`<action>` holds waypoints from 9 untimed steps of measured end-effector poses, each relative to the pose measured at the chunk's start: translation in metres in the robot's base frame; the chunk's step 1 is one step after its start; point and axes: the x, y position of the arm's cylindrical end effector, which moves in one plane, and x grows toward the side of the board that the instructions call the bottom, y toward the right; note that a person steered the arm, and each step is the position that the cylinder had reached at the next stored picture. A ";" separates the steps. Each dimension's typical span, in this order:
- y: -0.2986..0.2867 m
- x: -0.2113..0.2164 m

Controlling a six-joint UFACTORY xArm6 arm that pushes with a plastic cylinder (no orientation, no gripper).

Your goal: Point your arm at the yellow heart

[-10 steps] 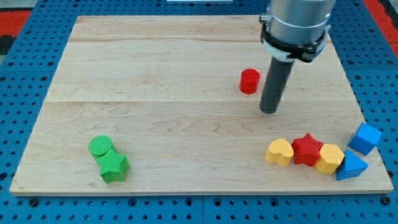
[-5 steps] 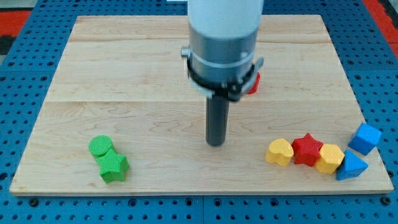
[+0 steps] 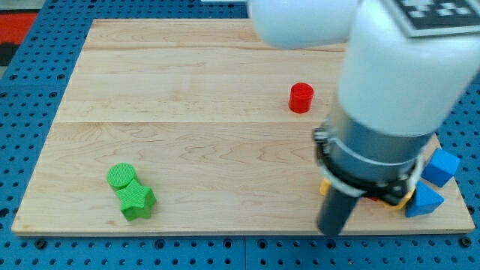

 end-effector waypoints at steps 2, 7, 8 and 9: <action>0.010 -0.012; 0.018 -0.006; 0.025 -0.014; 0.028 -0.019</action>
